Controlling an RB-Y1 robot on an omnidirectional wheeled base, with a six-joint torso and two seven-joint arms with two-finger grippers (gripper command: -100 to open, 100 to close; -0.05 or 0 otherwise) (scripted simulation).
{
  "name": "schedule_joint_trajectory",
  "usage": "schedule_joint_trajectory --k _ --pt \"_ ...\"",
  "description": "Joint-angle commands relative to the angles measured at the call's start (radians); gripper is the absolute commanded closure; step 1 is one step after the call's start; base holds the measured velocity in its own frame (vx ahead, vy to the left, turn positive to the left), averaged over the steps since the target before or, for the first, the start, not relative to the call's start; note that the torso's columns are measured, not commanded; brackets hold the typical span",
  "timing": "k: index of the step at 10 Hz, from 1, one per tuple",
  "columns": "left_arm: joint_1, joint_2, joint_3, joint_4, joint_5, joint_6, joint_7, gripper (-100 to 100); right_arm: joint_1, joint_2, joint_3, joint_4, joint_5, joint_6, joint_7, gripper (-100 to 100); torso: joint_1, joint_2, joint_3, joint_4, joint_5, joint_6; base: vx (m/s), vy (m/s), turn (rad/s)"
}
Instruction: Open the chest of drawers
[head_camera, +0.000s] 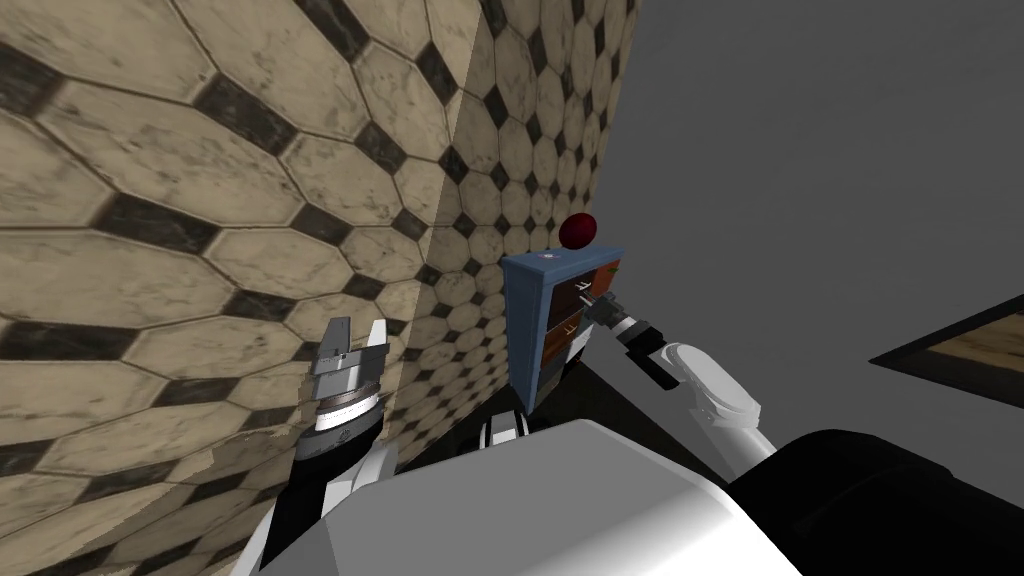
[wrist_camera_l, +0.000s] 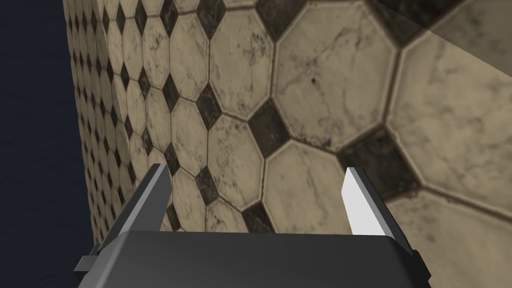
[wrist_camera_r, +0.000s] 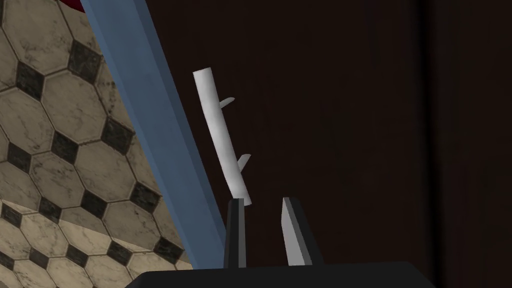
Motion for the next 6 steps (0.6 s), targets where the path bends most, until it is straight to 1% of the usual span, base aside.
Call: schedule_joint_trajectory --k 1,4,5,6 --pt "0.000 0.000 0.000 0.000 0.000 0.000 0.000 0 0.014 -0.023 -0.011 -0.043 0.030 -0.025 0.030 -100 -0.003 -0.001 -0.001 -0.001 -0.001 0.000 0.062 -0.149 0.003" --pt "0.000 0.000 0.000 0.000 0.000 0.000 0.000 0 0.035 -0.056 -0.025 -0.101 0.067 -0.052 0.062 -100 0.003 0.000 0.000 0.000 0.000 0.000 0.048 -0.170 0.003" --pt "0.000 0.000 0.000 0.000 0.000 0.000 0.000 0 0.032 -0.049 -0.021 -0.091 0.060 -0.045 0.054 -100 0.003 0.000 0.000 0.000 0.001 0.000 0.027 -0.085 0.007" --pt "0.000 0.000 0.000 0.000 0.000 0.000 0.000 0 0.029 -0.078 -0.039 -0.091 0.053 -0.041 0.026 -100 0.008 0.000 0.000 0.000 0.002 0.000 0.102 0.007 -0.011"
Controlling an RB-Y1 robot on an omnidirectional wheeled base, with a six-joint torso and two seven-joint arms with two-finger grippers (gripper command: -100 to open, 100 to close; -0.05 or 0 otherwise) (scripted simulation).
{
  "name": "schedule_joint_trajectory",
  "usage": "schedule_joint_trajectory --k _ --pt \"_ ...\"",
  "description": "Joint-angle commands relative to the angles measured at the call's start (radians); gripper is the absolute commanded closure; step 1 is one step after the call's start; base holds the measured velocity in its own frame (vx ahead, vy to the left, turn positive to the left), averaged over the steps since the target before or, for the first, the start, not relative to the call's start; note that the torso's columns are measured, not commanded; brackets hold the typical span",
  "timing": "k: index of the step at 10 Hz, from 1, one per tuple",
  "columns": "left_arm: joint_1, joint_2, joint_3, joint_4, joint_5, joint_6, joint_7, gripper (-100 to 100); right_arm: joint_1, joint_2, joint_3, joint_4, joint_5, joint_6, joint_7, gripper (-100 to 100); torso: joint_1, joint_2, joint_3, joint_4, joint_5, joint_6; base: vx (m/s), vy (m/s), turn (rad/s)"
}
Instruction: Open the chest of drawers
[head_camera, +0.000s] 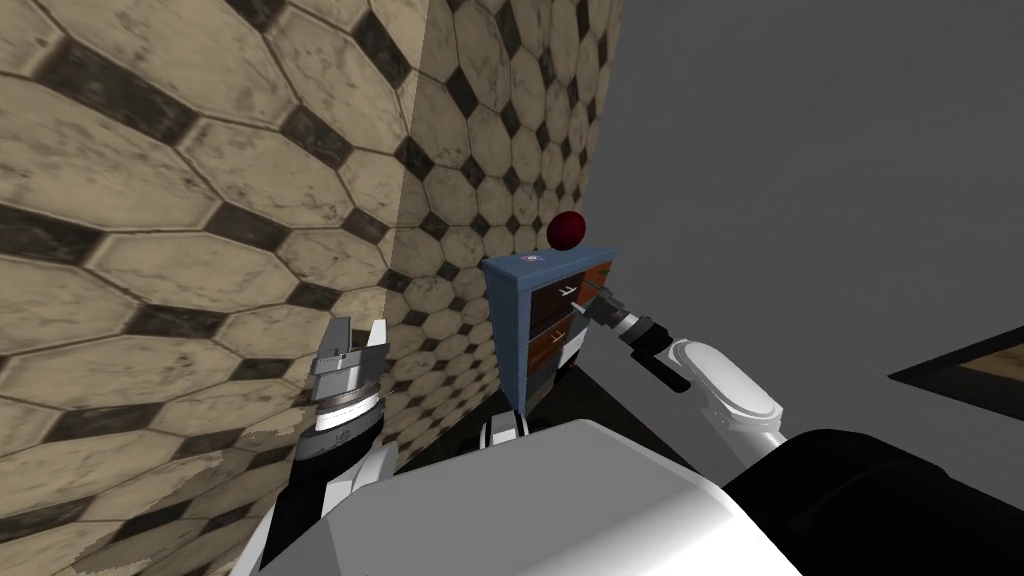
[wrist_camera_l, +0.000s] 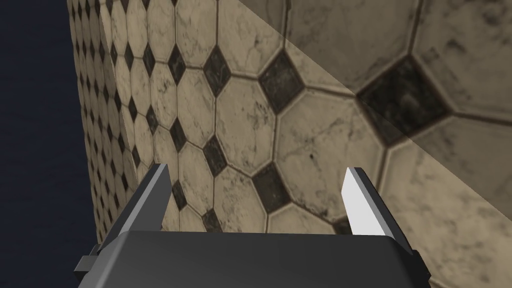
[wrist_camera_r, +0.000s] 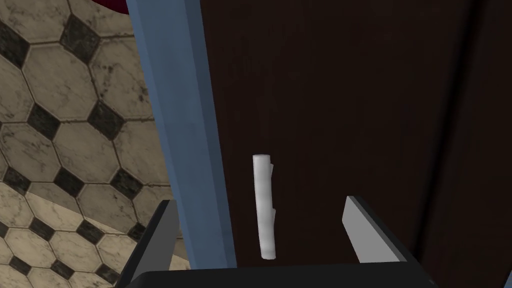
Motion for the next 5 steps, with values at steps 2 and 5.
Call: schedule_joint_trajectory --k 2,5 --pt "0.000 0.000 0.000 0.000 0.000 0.000 0.000 0 -0.001 -0.015 -0.015 0.004 -0.009 -0.002 -0.015 100 0.000 0.000 0.000 0.000 0.001 0.000 0.000 0.006 -0.015" --pt "0.000 0.000 0.000 0.000 0.000 0.000 0.000 0 0.003 -0.014 -0.017 -0.009 -0.018 -0.011 -0.019 100 -0.010 0.007 0.004 0.002 -0.003 0.000 -0.149 -0.081 -0.056"
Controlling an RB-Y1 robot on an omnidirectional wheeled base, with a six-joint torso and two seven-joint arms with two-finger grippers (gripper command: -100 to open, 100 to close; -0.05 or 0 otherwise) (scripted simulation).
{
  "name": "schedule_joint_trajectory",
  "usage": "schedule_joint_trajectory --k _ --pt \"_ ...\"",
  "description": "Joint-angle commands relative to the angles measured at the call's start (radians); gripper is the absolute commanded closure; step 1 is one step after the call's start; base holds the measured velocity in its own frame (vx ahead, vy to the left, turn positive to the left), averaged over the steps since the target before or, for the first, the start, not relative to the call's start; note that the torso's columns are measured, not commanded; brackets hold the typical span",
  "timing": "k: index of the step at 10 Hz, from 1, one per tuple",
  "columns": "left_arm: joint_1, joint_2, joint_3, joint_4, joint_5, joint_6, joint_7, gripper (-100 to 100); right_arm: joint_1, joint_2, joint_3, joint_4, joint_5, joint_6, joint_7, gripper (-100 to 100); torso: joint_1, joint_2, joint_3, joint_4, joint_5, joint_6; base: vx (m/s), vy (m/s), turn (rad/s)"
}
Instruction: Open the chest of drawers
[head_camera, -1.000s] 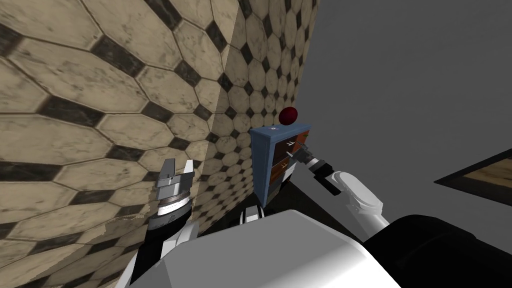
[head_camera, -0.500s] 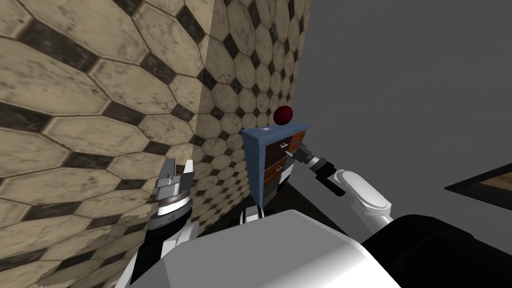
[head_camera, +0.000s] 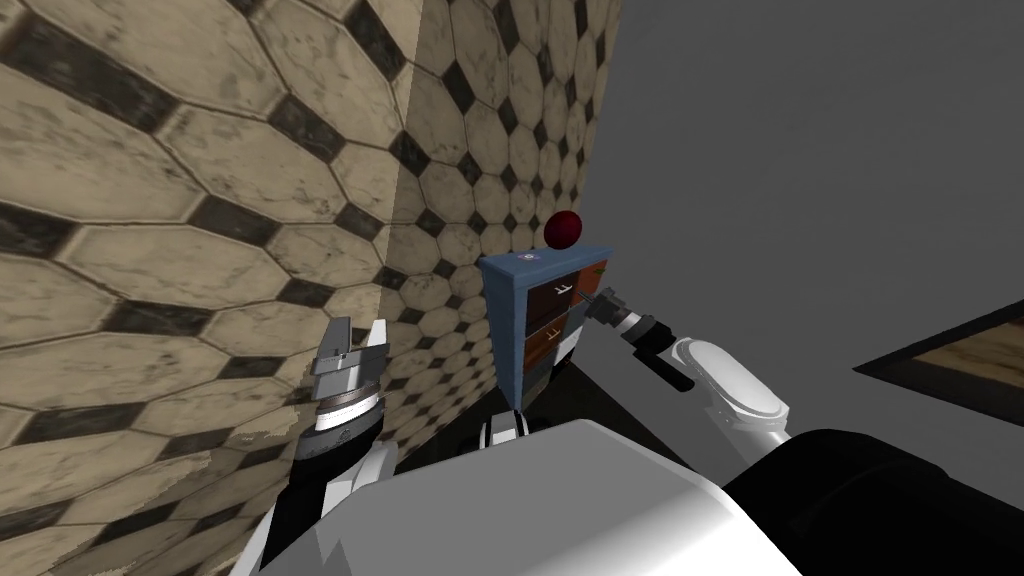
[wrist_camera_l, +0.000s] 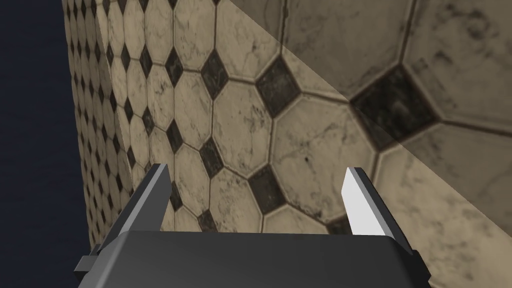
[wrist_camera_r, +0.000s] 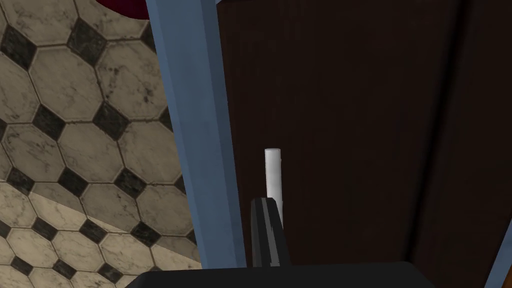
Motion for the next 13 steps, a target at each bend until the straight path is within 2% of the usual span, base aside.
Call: schedule_joint_trajectory --k 1,2,3,4,8,9,11,12,13 --pt "0.000 0.000 0.000 0.000 0.000 0.000 0.000 0 0.003 0.000 -0.001 -0.008 -0.006 -0.006 -0.004 100 0.002 -0.004 -0.002 -0.001 0.001 0.000 -0.148 -0.103 -0.049" --pt "0.000 0.000 0.000 0.000 0.000 0.000 0.000 0 0.003 -0.001 -0.002 -0.006 -0.005 -0.005 -0.003 100 0.004 -0.008 -0.005 -0.002 0.001 0.000 -0.070 -0.050 -0.009" --pt "0.000 0.000 0.000 0.000 0.000 0.000 0.000 0 0.007 0.008 -0.004 -0.003 0.008 0.007 0.010 -100 0.008 -0.014 -0.009 -0.004 0.002 -0.001 0.038 0.093 -0.013" --pt "0.000 0.000 0.000 0.000 0.000 0.000 0.000 0 0.008 0.010 -0.004 -0.002 0.012 0.010 0.014 -100 0.015 -0.018 -0.011 -0.005 0.004 -0.001 0.087 0.151 -0.021" --pt "0.001 0.000 0.000 0.000 0.000 0.000 0.000 0 0.017 0.029 -0.008 0.007 0.044 0.037 0.046 -100 0.005 -0.007 -0.004 -0.002 0.002 0.000 0.094 0.195 -0.013" --pt "0.001 0.000 0.000 0.000 0.000 0.000 0.000 0 0.015 0.028 -0.009 0.008 0.036 0.027 0.043 -100 0.004 -0.007 -0.004 -0.002 0.001 0.000 0.046 0.096 -0.009" --pt "0.000 0.000 0.000 0.000 0.000 0.000 0.000 0 0.020 -0.020 -0.041 0.001 0.028 0.034 0.001 -100 -0.001 -0.007 -0.004 -0.002 0.000 0.000 0.086 0.087 -0.041" --pt "0.001 0.000 0.000 0.000 0.000 0.000 0.000 0 0.021 -0.009 -0.032 -0.001 0.031 0.035 0.012 -100 0.003 -0.010 -0.006 -0.003 0.001 0.000 0.005 0.031 -0.079" --pt "0.000 0.000 0.000 0.000 0.000 0.000 0.000 0 0.016 0.018 -0.016 0.007 0.035 0.030 0.036 100 0.002 -0.006 -0.004 -0.002 0.001 -0.001 -0.049 -0.051 0.100"
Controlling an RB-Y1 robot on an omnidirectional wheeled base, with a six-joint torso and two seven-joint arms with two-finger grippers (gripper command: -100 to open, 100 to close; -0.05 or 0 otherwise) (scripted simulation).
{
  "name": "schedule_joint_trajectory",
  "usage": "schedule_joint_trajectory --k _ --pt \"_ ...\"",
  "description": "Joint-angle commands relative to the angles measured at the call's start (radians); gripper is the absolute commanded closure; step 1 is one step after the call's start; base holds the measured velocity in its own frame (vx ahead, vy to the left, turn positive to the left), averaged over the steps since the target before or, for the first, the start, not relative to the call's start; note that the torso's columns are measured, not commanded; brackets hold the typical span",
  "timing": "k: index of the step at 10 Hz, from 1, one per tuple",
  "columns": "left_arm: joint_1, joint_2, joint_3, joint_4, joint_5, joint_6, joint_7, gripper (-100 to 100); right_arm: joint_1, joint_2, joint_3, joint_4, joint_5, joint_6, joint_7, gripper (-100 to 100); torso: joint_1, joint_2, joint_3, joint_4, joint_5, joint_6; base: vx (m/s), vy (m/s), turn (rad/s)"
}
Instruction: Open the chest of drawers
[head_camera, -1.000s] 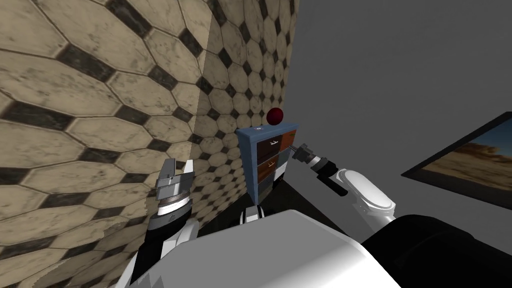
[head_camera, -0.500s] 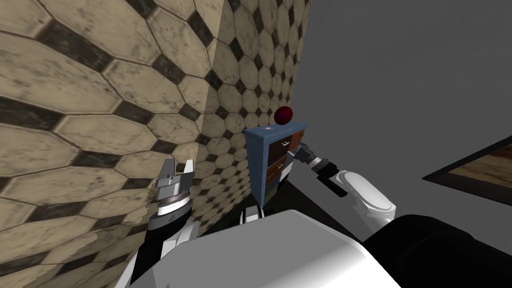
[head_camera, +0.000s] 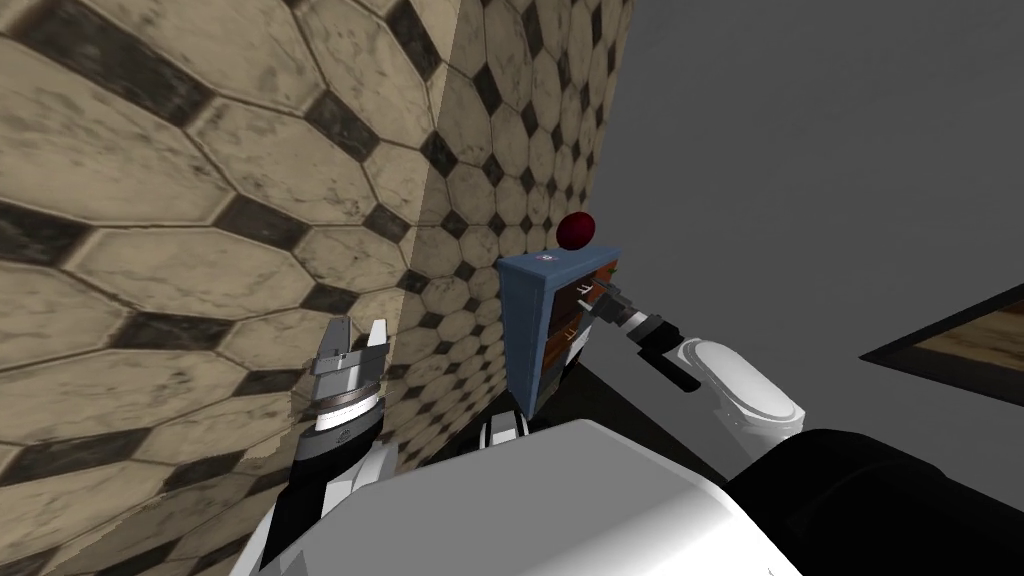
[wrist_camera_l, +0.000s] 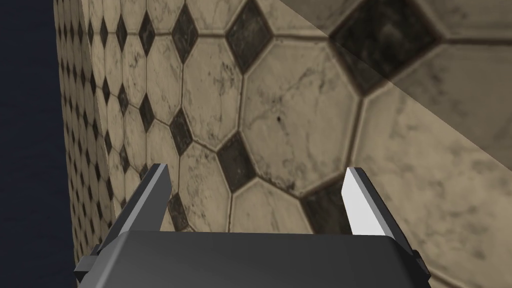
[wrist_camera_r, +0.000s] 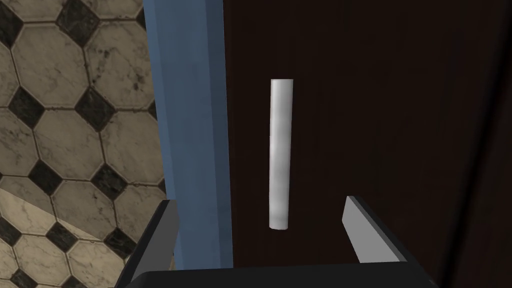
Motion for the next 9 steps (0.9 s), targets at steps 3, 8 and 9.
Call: schedule_joint_trajectory --k 3,8,9 --pt "0.000 0.000 0.000 0.000 0.000 0.000 0.000 0 0.003 0.002 -0.001 -0.007 -0.003 -0.009 0.003 100 -0.003 0.004 0.000 0.005 0.001 0.002 -0.087 -0.038 -0.042" --pt "0.000 0.000 0.000 0.000 0.000 0.000 0.000 0 0.014 -0.006 -0.001 -0.020 -0.010 -0.024 -0.008 100 0.006 0.001 -0.001 0.004 0.005 0.001 -0.125 -0.060 -0.056" --pt "0.000 0.000 0.000 0.000 0.000 0.000 0.000 0 0.013 -0.006 -0.005 -0.026 -0.013 -0.025 -0.010 100 0.004 0.003 0.001 0.005 0.005 0.001 -0.153 -0.087 -0.038"
